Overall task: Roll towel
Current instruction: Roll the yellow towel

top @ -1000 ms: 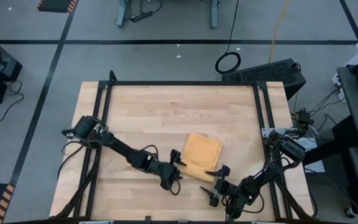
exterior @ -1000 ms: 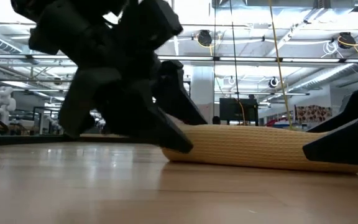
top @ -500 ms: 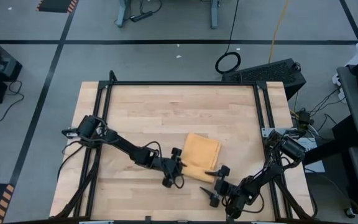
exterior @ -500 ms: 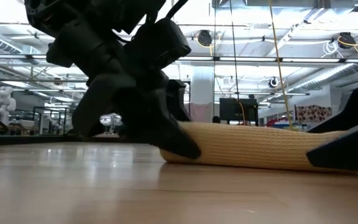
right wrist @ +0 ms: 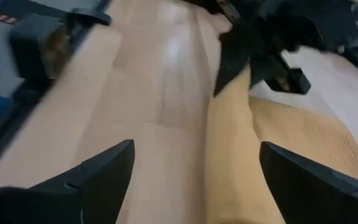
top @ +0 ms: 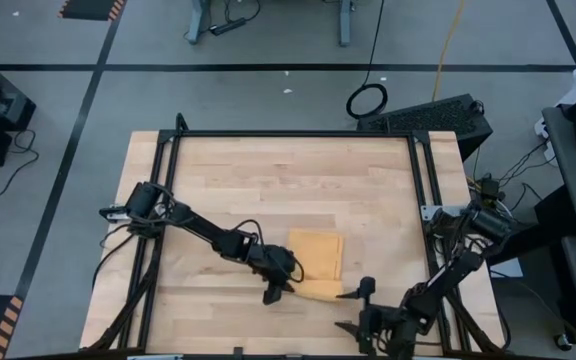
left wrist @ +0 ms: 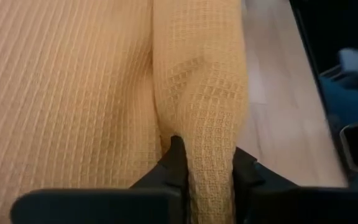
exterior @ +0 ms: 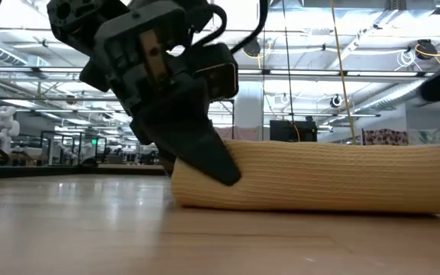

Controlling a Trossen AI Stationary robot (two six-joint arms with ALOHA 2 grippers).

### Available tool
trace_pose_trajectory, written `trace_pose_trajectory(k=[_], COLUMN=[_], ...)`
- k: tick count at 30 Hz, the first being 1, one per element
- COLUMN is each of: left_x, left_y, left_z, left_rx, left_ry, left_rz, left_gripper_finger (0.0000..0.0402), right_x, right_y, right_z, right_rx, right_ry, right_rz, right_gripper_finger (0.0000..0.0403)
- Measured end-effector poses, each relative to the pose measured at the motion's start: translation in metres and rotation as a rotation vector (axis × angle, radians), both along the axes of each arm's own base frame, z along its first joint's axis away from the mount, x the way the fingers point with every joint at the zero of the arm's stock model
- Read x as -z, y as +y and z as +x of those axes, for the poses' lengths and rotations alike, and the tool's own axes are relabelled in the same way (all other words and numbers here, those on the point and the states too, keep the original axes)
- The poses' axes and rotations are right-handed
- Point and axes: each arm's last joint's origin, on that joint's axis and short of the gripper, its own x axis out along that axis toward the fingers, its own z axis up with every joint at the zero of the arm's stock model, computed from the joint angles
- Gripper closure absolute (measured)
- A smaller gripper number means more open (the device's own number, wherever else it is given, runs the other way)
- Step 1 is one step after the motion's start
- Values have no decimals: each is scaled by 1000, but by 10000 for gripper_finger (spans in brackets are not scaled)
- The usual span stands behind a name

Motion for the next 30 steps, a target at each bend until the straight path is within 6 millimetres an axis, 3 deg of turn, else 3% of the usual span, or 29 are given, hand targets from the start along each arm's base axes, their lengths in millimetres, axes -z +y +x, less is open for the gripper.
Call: trace_pose_trajectory(k=[9, 17, 30], left_x=[0, 1, 1], left_y=[6, 6, 3], left_z=[1, 1, 0], left_rx=[-46, -46, -13], left_ry=[53, 57, 24], left_rz=[-79, -77, -13], left_gripper_finger=[324, 322, 320], right_x=[27, 39, 43], right_y=[-1, -17, -31], right_z=[1, 10, 26], right_rx=[126, 178, 223], right_ry=[-86, -55, 18], right_rz=[-99, -24, 185], right_gripper_finger=[67, 75, 213])
